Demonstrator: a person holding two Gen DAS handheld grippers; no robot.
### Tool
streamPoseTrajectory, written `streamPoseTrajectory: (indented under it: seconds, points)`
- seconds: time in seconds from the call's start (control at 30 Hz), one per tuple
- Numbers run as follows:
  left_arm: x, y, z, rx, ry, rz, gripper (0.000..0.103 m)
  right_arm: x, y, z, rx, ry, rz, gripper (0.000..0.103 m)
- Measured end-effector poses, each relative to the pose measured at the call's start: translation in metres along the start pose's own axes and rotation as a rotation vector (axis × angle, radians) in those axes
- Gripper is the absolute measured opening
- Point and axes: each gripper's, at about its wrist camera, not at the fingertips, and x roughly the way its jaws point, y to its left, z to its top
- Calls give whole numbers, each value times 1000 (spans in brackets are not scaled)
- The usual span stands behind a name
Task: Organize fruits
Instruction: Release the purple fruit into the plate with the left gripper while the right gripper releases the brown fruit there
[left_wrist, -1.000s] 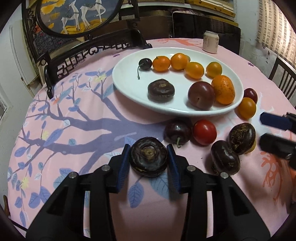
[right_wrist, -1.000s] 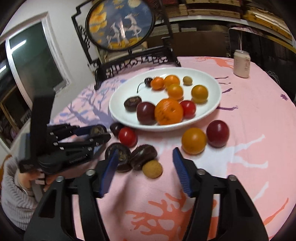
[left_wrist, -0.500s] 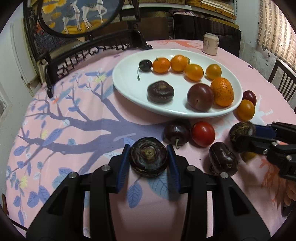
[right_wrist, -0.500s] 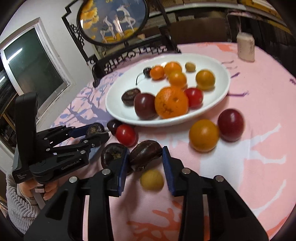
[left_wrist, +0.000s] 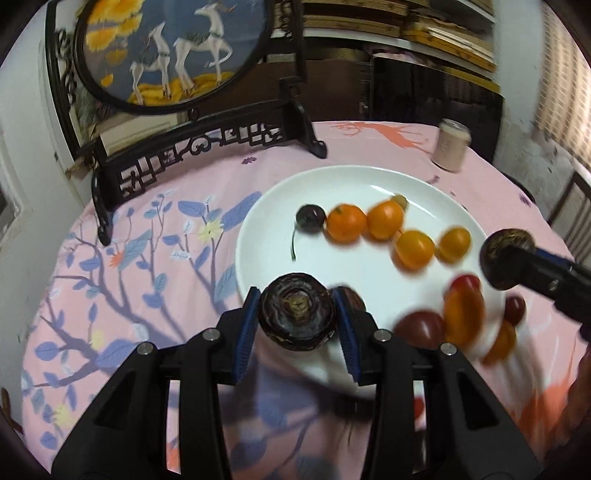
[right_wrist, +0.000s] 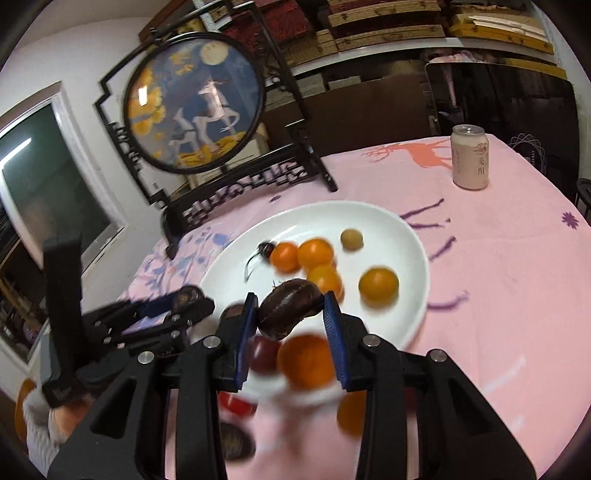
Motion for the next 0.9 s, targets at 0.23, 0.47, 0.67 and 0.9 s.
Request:
streamPoseTrajectory:
  seconds: [0.23,0.47,0.67,0.9]
  points:
    - [-2,7,-6,-2,-31,-10,63,0,-17,-1,35,-34,34,53]
    - [-27,3,-28,46,-65,8,78,-22,-20,-25,64,-2,22,62]
    - [-53,-16,-55,114,-83,-21,81,-46,-18,-49,56,8,6,73]
    - [-71,-54,-90,258,-102,-89,89,-61,-29,-47,98,-37,-13,74]
